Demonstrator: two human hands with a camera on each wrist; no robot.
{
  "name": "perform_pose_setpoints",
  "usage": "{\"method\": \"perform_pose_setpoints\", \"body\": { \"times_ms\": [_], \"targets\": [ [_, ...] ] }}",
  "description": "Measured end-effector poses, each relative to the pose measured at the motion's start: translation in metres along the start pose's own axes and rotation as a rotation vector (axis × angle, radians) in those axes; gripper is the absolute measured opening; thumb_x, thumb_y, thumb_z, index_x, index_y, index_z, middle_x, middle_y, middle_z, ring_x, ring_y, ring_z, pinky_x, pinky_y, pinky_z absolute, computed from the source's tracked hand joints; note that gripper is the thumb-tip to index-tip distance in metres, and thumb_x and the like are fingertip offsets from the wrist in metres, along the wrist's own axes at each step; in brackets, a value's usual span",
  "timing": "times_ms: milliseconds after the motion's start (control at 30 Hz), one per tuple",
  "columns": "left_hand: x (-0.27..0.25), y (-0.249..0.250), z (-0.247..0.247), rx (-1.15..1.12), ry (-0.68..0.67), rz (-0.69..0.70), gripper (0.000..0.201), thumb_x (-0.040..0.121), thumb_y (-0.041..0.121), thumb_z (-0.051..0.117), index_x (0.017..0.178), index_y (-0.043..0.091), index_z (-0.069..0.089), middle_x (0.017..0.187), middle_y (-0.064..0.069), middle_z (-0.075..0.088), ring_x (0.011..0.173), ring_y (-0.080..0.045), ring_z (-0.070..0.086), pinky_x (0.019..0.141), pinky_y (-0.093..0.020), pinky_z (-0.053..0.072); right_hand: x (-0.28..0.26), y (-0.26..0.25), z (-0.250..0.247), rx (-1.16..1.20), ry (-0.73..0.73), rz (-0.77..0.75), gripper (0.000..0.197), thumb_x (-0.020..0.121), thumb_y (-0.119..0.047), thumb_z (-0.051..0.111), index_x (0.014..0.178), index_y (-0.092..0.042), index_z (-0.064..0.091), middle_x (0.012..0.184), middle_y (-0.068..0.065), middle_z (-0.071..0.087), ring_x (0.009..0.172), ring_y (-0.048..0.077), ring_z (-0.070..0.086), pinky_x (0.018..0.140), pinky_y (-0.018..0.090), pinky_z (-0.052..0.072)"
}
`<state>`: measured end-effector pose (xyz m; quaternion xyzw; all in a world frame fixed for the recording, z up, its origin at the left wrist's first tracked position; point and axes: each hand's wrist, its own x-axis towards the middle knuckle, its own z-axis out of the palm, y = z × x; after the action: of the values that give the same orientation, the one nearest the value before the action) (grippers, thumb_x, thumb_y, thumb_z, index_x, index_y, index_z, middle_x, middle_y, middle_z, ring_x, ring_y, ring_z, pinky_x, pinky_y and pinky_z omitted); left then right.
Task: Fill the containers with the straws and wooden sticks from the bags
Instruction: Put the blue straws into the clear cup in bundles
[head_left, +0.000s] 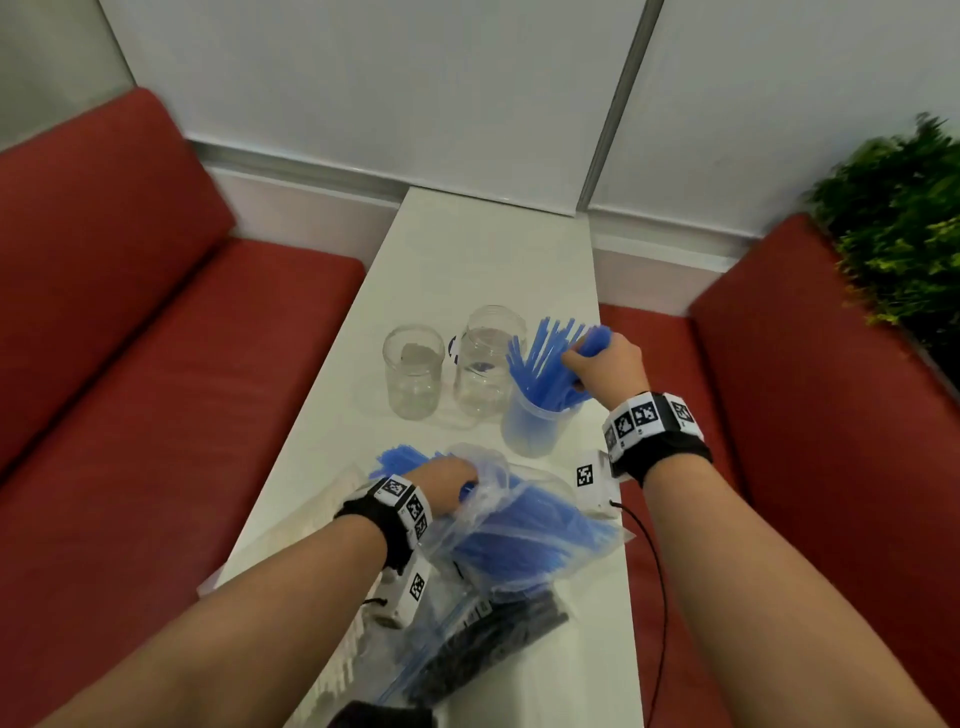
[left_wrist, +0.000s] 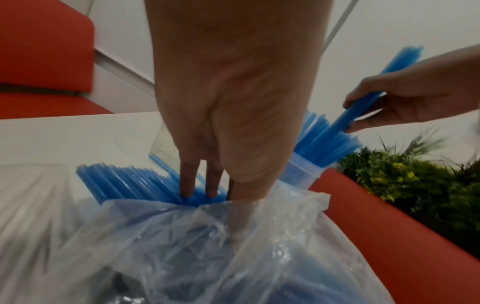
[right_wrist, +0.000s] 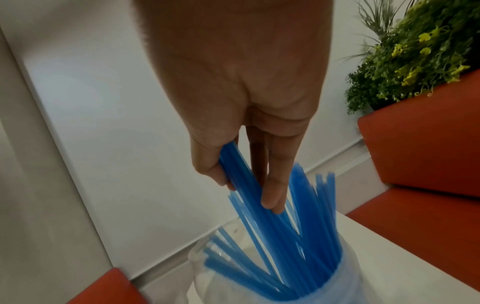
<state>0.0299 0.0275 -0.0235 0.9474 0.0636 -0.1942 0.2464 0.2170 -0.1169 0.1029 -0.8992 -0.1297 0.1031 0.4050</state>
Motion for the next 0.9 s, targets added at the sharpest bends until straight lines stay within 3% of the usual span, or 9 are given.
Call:
{"method": "perform_pose_setpoints", "body": {
  "times_ms": [133,233,333,467,533,600,667,800,900],
  "targets": [
    [0.003,-0.002,0.011,0.348,-0.023,-0.040,0.042,0.097,0.026,0.047,0.138,0.017,0.045,0.145,-0.006,0.038,0.126,-0.036,0.041,0.100,-0.052,0.034,0.002,0.010,0.014,0.050,-0.017,0.040,0.022,0.082,-0.017,0.075,0.096,0.000,0.069,0.095,0.018,0.072,0.081,0.033,0.072,0.074,0.045,0.062],
    [0.005,0.000,0.014,0.510,0.008,-0.069,0.039,0.100,0.028,0.042,0.138,0.017,0.045,0.144,-0.007,0.038,0.126,-0.035,0.039,0.100,-0.052,0.032,0.004,0.008,0.016,0.042,0.040,-0.040,0.027,0.083,-0.024,0.079,0.102,-0.009,0.068,0.100,0.006,0.067,0.084,0.023,0.064,0.065,0.027,0.049],
    [0.008,0.001,0.014,0.594,0.024,-0.067,0.035,0.102,0.026,0.040,0.134,0.017,0.051,0.139,-0.007,0.043,0.125,-0.032,0.042,0.101,-0.051,0.031,0.004,0.005,0.018,0.018,0.130,-0.159,0.036,0.085,-0.031,0.078,0.116,-0.020,0.062,0.109,0.004,0.055,0.093,0.017,0.054,0.068,0.020,0.038],
    [0.010,0.006,0.006,0.614,-0.019,-0.054,0.028,0.099,0.020,0.044,0.122,0.019,0.060,0.129,-0.004,0.054,0.119,-0.027,0.050,0.105,-0.052,0.026,-0.007,0.007,0.030,0.024,0.212,-0.319,0.045,0.097,-0.022,0.062,0.140,-0.018,0.050,0.134,0.006,0.053,0.123,0.019,0.051,0.098,0.025,0.040],
    [0.011,0.011,-0.001,0.609,-0.033,-0.055,0.022,0.095,0.015,0.046,0.110,0.019,0.062,0.116,-0.002,0.062,0.111,-0.026,0.055,0.105,-0.051,0.024,-0.012,0.015,0.040,-0.123,0.114,-0.348,0.052,0.104,-0.023,0.052,0.152,-0.009,0.038,0.154,0.011,0.041,0.146,0.027,0.032,0.120,0.034,0.025],
    [0.011,0.014,-0.007,0.604,-0.037,-0.060,0.019,0.094,0.013,0.047,0.105,0.020,0.062,0.110,-0.002,0.066,0.106,-0.025,0.059,0.105,-0.047,0.023,-0.018,0.025,0.049,-0.298,-0.043,-0.280,0.061,0.107,-0.030,0.046,0.159,-0.007,0.022,0.166,0.012,0.022,0.155,0.032,0.007,0.126,0.043,0.009],
    [0.010,0.014,-0.011,0.576,-0.038,-0.065,0.021,0.095,0.014,0.047,0.109,0.019,0.062,0.115,-0.002,0.064,0.109,-0.024,0.058,0.106,-0.045,0.025,-0.021,0.031,0.053,-0.344,-0.089,-0.246,0.065,0.107,-0.033,0.044,0.161,-0.009,0.016,0.168,0.011,0.013,0.156,0.033,-0.005,0.126,0.047,0.002],
    [0.006,0.015,-0.021,0.544,-0.036,-0.077,0.024,0.095,0.016,0.050,0.116,0.019,0.060,0.122,-0.004,0.061,0.114,-0.025,0.057,0.104,-0.042,0.029,-0.032,0.028,0.046,-0.197,0.135,-0.305,0.056,0.106,-0.023,0.046,0.158,-0.016,0.027,0.166,0.010,0.022,0.156,0.035,0.003,0.126,0.043,0.000],
    [0.000,0.020,-0.025,0.571,-0.062,-0.126,0.023,0.097,0.015,0.046,0.115,0.018,0.060,0.121,-0.003,0.061,0.112,-0.025,0.058,0.102,-0.041,0.031,-0.052,0.023,0.045,-0.013,0.223,-0.397,0.052,0.103,-0.012,0.047,0.154,-0.016,0.038,0.159,0.008,0.038,0.154,0.031,0.017,0.127,0.039,0.011]
  ]
}}
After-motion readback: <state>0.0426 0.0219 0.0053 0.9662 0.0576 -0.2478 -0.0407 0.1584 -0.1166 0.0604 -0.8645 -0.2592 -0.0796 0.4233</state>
